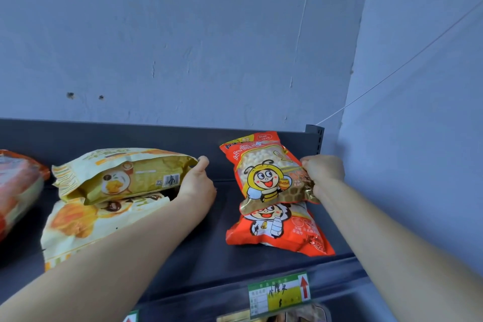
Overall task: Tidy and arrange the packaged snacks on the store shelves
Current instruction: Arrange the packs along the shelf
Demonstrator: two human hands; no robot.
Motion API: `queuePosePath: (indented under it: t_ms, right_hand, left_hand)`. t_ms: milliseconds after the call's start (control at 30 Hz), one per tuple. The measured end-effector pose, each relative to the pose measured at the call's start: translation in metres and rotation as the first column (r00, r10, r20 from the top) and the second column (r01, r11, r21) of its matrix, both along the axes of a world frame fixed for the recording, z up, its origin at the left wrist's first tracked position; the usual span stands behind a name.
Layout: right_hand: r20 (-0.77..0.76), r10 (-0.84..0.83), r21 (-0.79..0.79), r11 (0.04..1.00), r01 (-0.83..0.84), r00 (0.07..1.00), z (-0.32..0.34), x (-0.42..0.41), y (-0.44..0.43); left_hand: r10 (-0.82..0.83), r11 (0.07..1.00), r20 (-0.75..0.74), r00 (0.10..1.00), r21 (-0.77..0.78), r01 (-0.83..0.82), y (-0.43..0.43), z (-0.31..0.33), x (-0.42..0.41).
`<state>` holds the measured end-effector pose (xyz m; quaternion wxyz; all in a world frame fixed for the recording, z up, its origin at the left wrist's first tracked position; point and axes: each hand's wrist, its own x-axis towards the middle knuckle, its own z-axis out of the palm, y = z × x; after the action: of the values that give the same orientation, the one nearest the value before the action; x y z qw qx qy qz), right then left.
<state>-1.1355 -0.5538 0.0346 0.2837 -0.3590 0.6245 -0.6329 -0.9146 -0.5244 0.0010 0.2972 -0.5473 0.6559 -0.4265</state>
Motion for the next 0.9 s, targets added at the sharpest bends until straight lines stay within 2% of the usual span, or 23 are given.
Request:
queuePosePath:
  t_ms: [200,333,500,700,767,833,900]
  right_hand:
    - [-0.02,0.001,-0.014,1.0,-0.001,1.0,0.0,-0.001,0.006]
    - [-0.049,0.011,-0.014,1.0,-0.011,0.999,-0.002,-0.002,0.006]
    - [-0.114,-0.016,0.017,1.0,0.018,0.993,-0.002,0.0,0.004]
    - [-0.156,-0.022,0.044,0.999,0.029,0.987,0.001,0.003,0.002]
    - [-0.166,-0.02,0.051,0.998,0.029,0.986,0.0,0.003,0.001]
    - [-0.175,-0.02,0.046,0.999,0.029,0.984,-0.001,0.003,0.001]
    - [-0.182,-0.02,0.035,0.999,0.027,0.983,-0.001,0.003,0.001]
  left_hand:
    - [-0.025,1.0,-0.098,0.995,0.014,0.026,0.001,0.0,0.003]
    - [-0.014,1.0,-0.043,0.999,0.021,0.015,-0.004,-0.007,0.009]
    - [-0.174,0.974,-0.117,0.978,-0.165,0.153,-0.012,-0.01,0.02]
    - [-0.23,0.972,-0.144,0.962,-0.083,0.22,-0.017,-0.014,0.023]
    - [-0.276,0.959,-0.212,0.938,-0.132,0.252,-0.016,-0.012,0.023]
    - [-0.299,0.948,-0.381,0.875,-0.226,0.225,-0.013,-0.004,0.021]
    - [-0.332,0.93,-0.612,0.718,-0.341,0.139,-0.011,0.009,0.016]
